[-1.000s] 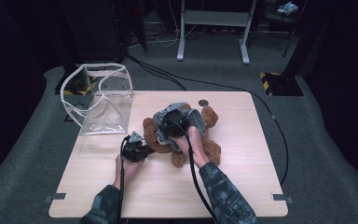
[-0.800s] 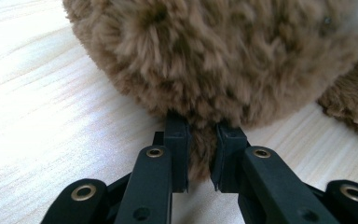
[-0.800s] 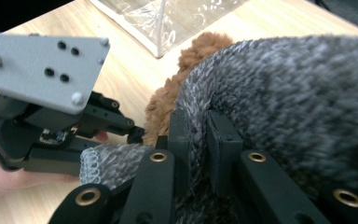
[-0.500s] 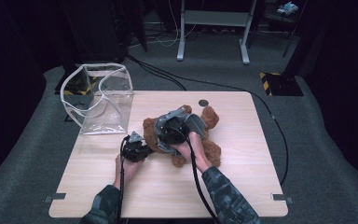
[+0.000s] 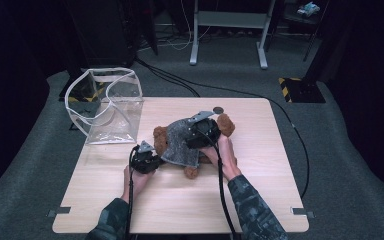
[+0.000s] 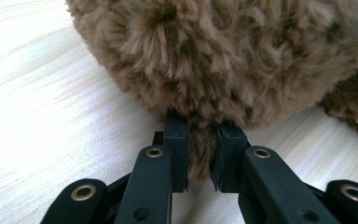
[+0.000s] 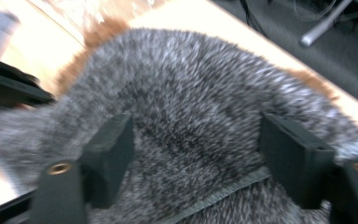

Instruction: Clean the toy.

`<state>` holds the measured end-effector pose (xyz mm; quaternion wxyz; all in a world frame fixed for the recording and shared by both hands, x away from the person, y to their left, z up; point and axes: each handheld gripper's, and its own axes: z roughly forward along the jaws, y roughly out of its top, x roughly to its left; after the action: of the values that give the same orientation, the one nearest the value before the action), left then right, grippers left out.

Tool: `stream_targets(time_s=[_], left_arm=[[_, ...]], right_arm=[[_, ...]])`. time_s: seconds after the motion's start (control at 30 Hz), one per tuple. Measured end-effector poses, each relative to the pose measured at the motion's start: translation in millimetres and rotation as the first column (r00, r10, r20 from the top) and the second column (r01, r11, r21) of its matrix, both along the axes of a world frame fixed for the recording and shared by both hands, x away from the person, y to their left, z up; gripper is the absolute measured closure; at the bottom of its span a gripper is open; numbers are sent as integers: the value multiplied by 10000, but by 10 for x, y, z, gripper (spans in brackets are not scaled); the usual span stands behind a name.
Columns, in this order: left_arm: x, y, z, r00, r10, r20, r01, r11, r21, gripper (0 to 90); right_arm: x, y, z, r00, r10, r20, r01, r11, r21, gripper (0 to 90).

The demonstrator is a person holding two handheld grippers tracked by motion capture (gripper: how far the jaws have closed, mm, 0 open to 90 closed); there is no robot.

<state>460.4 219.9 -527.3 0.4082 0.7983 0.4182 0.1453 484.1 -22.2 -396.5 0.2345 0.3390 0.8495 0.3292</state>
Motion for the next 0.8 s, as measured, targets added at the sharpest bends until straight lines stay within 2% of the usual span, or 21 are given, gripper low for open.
stream_targets(time_s=[0.07, 0.1, 0.13, 0.17, 0.23, 0.27, 0.3, 0.33, 0.37, 0.43, 0.47, 0.5, 0.57, 0.63, 0.7, 0.73, 0.77, 0.8], left_arm=[[0, -4, -3, 10000, 51, 1, -51, 10000, -85, 786], [-1, -4, -2, 10000, 42, -8, -42, 10000, -72, 786], [-1, -4, -2, 10000, 44, -5, -44, 10000, -74, 786], [-1, -6, -4, 10000, 69, 19, -68, 9999, -93, 786], [0, -3, -3, 10000, 54, 5, -54, 9999, -84, 786], [0, -3, -3, 10000, 64, 6, -64, 9999, -90, 786], [0, -2, -2, 10000, 49, -5, -49, 10000, -80, 786], [1, -2, -2, 10000, 50, -7, -50, 9999, -89, 786], [1, -1, -3, 10000, 51, 2, -51, 9999, -92, 786], [1, 0, -3, 10000, 43, -15, -43, 9999, -105, 786], [2, 0, -3, 10000, 41, -14, -41, 9999, -106, 786], [1, -1, -5, 10000, 56, 11, -56, 9999, -114, 786], [-2, -3, -3, 10000, 48, -62, -49, 9999, -154, 786], [-2, -1, -1, 10000, 10, -68, -11, 9999, -124, 785], [-1, -1, -3, 10000, 49, -59, -50, 9999, -157, 785], [-2, -1, -3, 10000, 67, -67, -68, 9998, -177, 783], [-1, 0, -3, 10000, 64, -75, -65, 9998, -172, 783], [-1, 2, -3, 9999, 76, -90, -77, 9998, -187, 783]], right_arm=[[57, 67, -124, 10000, -12, -18, 11, 9994, -350, 226], [59, 140, -222, 10000, -2, 13, 3, 9966, -829, 270], [59, 140, -222, 10000, -2, 13, 3, 9966, -829, 270], [47, 182, -276, 10000, -45, -4, 45, 9950, -1001, 309], [21, 239, -361, 9993, -168, 346, 211, 9913, -1300, 447], [-1, 253, -370, 9992, 57, 386, -9, 9925, -1223, 650], [-1, 253, -370, 9992, 57, 386, -9, 9925, -1223, 650], [-7, 250, -345, 9997, 101, 244, -73, 9935, -1132, 708], [-15, 245, -306, 9997, 212, 145, -200, 9966, -801, 768], [-13, 239, -285, 9994, 305, 137, -295, 9974, -664, 779], [-18, 219, -225, 9986, 530, 70, -529, 9986, -37, 788], [-18, 219, -225, 9986, 530, 70, -529, 9986, -37, 788], [-40, 228, -147, 9970, 767, -76, -761, 9952, 615, 788], [-83, 302, -70, 9958, 898, -187, -874, 9907, 1045, 787], [-88, 383, -49, 9945, 1017, -237, -981, 9875, 1237, 786], [-68, 485, -83, 9921, 1206, -336, -1150, 9840, 1359, 784], [-68, 485, -83, 9921, 1206, -336, -1150, 9840, 1359, 784], [-33, 549, -154, 9902, 1366, -298, -1324, 9845, 1154, 784]])
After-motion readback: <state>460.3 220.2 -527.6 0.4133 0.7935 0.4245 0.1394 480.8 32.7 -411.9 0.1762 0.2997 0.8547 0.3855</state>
